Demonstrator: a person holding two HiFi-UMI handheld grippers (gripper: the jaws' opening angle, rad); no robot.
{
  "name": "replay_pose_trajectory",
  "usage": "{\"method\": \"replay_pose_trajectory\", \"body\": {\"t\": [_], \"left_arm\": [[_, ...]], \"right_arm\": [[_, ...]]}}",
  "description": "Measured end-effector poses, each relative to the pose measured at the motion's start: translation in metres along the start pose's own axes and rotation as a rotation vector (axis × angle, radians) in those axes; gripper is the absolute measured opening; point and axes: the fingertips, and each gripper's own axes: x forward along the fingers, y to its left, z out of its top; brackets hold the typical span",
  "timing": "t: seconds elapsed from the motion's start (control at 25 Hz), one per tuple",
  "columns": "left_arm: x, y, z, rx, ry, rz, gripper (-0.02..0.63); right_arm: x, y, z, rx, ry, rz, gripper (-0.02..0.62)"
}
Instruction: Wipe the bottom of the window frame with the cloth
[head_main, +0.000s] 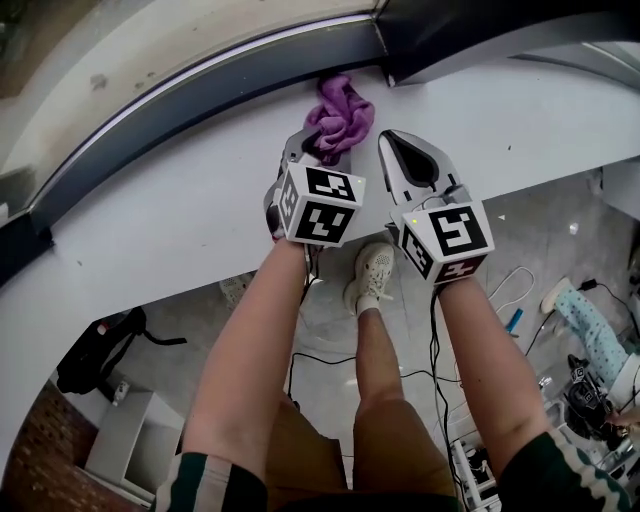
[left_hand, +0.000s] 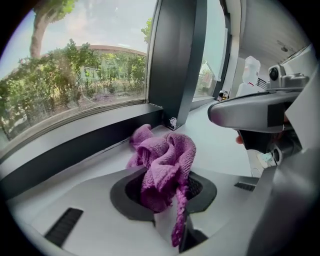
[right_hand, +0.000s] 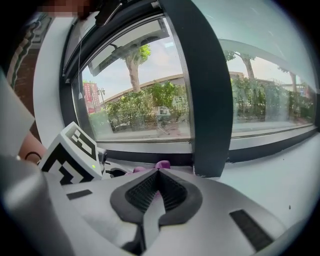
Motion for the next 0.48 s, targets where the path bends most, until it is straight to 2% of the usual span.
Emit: {"method": "replay_pose_trajectory", "body": {"t": [0.48], "left_arm": [[-0.04, 0.037, -0.038, -0.034, 0.013, 0.012, 0.107]], "right_arm": [[0.026, 0.066, 0.009, -0.038, 0.019, 0.061, 0.014]]}}
